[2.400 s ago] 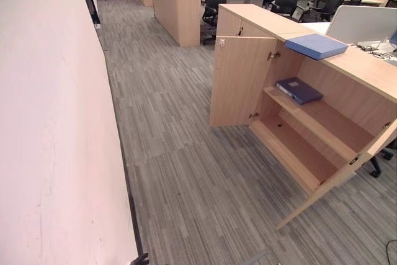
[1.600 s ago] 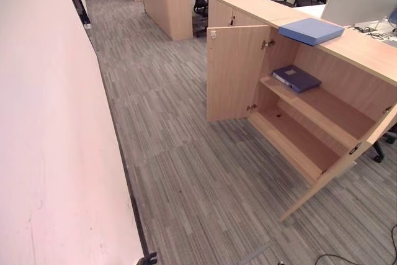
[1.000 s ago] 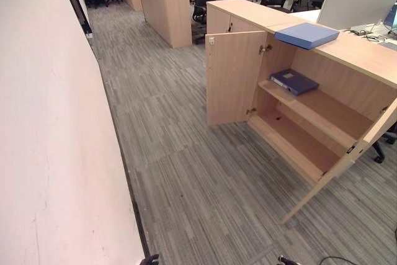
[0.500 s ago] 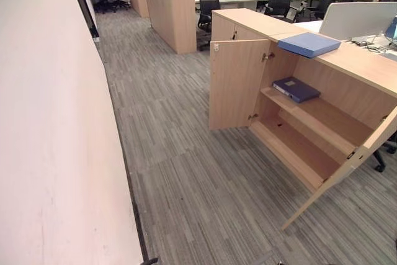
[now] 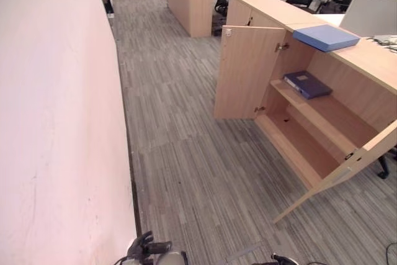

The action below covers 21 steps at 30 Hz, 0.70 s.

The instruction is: Put the empty folder in the office cabinet

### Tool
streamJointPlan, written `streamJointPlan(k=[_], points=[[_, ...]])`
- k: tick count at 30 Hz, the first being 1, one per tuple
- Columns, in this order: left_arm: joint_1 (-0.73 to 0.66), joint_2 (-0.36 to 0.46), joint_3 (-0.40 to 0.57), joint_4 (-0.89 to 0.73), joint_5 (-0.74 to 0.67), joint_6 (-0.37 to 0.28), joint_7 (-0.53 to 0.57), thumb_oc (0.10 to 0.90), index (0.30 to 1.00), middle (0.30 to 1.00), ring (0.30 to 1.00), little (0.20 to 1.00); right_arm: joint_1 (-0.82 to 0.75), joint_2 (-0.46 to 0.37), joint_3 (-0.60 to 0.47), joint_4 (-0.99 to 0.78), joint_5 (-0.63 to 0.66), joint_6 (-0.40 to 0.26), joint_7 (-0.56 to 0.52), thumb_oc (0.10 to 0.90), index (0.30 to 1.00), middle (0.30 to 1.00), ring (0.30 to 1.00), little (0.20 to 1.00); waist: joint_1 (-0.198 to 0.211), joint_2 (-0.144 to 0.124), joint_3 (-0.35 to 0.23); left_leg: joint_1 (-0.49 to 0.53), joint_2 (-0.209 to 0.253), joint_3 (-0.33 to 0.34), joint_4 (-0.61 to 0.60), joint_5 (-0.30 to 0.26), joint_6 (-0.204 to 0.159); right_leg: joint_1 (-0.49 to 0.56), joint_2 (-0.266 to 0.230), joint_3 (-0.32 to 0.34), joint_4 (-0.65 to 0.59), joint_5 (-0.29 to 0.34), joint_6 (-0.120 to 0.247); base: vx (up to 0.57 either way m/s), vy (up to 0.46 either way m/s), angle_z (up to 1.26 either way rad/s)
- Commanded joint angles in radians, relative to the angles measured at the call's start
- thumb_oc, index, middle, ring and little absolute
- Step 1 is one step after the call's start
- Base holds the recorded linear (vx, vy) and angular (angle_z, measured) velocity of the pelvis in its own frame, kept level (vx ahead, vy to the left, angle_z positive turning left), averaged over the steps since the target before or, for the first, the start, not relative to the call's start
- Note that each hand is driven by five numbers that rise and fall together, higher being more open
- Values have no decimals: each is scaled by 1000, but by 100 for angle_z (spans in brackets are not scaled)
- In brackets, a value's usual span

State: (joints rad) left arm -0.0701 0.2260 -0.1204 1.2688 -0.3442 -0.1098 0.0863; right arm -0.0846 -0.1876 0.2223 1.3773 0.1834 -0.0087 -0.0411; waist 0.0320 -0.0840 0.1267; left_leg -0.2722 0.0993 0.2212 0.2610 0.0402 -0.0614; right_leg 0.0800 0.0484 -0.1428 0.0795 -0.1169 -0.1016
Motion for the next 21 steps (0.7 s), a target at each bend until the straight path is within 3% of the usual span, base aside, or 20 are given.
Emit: streamJointPlan(k=[1, 3, 4, 5, 6, 7, 9, 10, 12, 13, 15, 16, 17, 18, 20, 21], points=[[38, -40, 25, 6, -39, -18, 46, 800, 900, 900, 900, 900, 35, -56, 17, 3, -42, -2, -18, 800, 900, 900, 900, 900, 22, 46, -6, -9, -25, 61, -224, 151, -12, 117, 14, 29, -91, 9, 142, 514, 225, -1], [61, -40, 81, 31, -72, -19, 50, 800, 900, 900, 900, 900, 39, -51, 8, 14, -56, -1, -15, 800, 900, 900, 900, 900, 40, 63, -25, -1, -51, 76, -348, 169, -12, 174, 22, 66, -93, -25, 149, 658, 316, -1], [81, -38, 112, 34, -80, -20, 57, 800, 900, 900, 900, 900, 53, -38, 7, 18, -67, -2, -13, 800, 900, 900, 900, 900, 41, 70, -51, 16, -57, 84, -348, 184, -3, 179, 17, 78, -87, -43, 153, 509, 266, -76], [82, -37, 113, 34, -80, -20, 57, 800, 900, 900, 900, 900, 54, -38, 8, 18, -67, -2, -13, 800, 900, 900, 900, 900, 41, 68, -51, 16, -58, 85, -348, 184, -3, 179, 16, 78, -87, -44, 154, 530, 297, -138], [94, -30, 146, 34, -99, -23, 57, 800, 900, 900, 900, 900, 62, -27, 3, 19, -69, -1, -4, 800, 900, 900, 900, 900, 48, 51, -72, 43, -83, 93, -348, 175, 17, 195, -20, 78, -70, -47, 176, 533, 320, -118], [106, -30, 164, 36, -113, -25, 59, 800, 900, 900, 900, 900, 68, -22, -8, 22, -60, 0, 1, 800, 900, 900, 900, 900, 56, 35, -94, 76, -116, 102, -348, 149, 42, 186, -72, 75, -10, 20, 218, 657, 413, -72], [113, -29, 177, 37, -125, -25, 62, 800, 900, 900, 900, 900, 61, -21, -20, 25, -51, 0, 4, 800, 900, 900, 900, 900, 61, 28, -100, 123, -149, 115, -348, 110, 68, 152, -133, 70, 121, 143, 274, 452, 366, -63], [109, -28, 177, 41, -129, -21, 63, 800, 900, 900, 900, 900, 50, -22, -24, 21, -48, 1, 0, 800, 900, 900, 900, 900, 65, 41, -93, 171, -171, 115, -348, 73, 95, 98, -181, 47, 292, 253, 295, 403, 395, -59], [87, -17, 174, 35, -135, -15, 72, 800, 900, 900, 900, 900, 24, -22, -27, 2, -39, 3, -11, 800, 900, 900, 900, 900, 49, 65, -78, 251, -197, 99, -348, 13, 132, 48, -237, -22, 481, 329, 277, 577, 487, 44], [68, -5, 154, 3, -129, -24, 79, 800, 900, 900, 900, 900, 4, -19, 9, -54, -46, -7, -19, 800, 900, 900, 900, 900, 7, 102, -40, 351, -181, 52, -348, -28, 134, -109, -205, -80, 565, 179, 228, 637, 369, 77], [65, 1, 149, 4, -117, -24, 79, 800, 900, 900, 900, 900, 0, -21, 9, -66, -40, -11, -26, 800, 900, 900, 900, 900, -2, 114, -25, 393, -168, 48, -348, -52, 120, -138, -232, -173, 447, 118, 210, 415, 44, 94], [67, 2, 147, 11, -113, -21, 80, 800, 900, 900, 900, 900, -4, -22, 5, -66, -33, -7, -27, 800, 900, 900, 900, 900, -6, 113, -18, 417, -160, 41, -348, -70, 108, -165, -246, -209, 304, 130, 213, 324, -125, 103], [69, 4, 149, 18, -105, -17, 80, 800, 900, 900, 900, 900, -5, -23, 1, -67, -32, -6, -28, 800, 900, 900, 900, 900, -9, 108, -14, 434, -156, 37, -348, -81, 100, -174, -250, -215, 206, 159, 222, 447, -226, 57], [71, 7, 157, 31, -91, -13, 81, 800, 900, 900, 900, 900, -6, -26, -5, -68, -34, -2, -28, 800, 900, 900, 900, 900, -17, 91, -4, 461, -155, 26, -345, -100, 79, -202, -261, -203, 29, 238, 256, 396, -216, 83], [78, 13, 183, 60, -70, -10, 82, 800, 900, 900, 900, 900, 3, -23, -28, -66, -32, 4, -23, 800, 900, 900, 900, 900, -30, 73, 5, 503, -145, 17, -339, -129, 55, -248, -287, -184, -145, 335, 307, 469, -238, 137], [84, 13, 191, 72, -64, -7, 78, 800, 900, 900, 900, 900, 6, -21, -36, -64, -29, 5, -21, 800, 900, 900, 900, 900, -34, 73, 5, 523, -140, 16, -340, -141, 47, -266, -295, -176, -167, 350, 319, 597, -277, 4]])
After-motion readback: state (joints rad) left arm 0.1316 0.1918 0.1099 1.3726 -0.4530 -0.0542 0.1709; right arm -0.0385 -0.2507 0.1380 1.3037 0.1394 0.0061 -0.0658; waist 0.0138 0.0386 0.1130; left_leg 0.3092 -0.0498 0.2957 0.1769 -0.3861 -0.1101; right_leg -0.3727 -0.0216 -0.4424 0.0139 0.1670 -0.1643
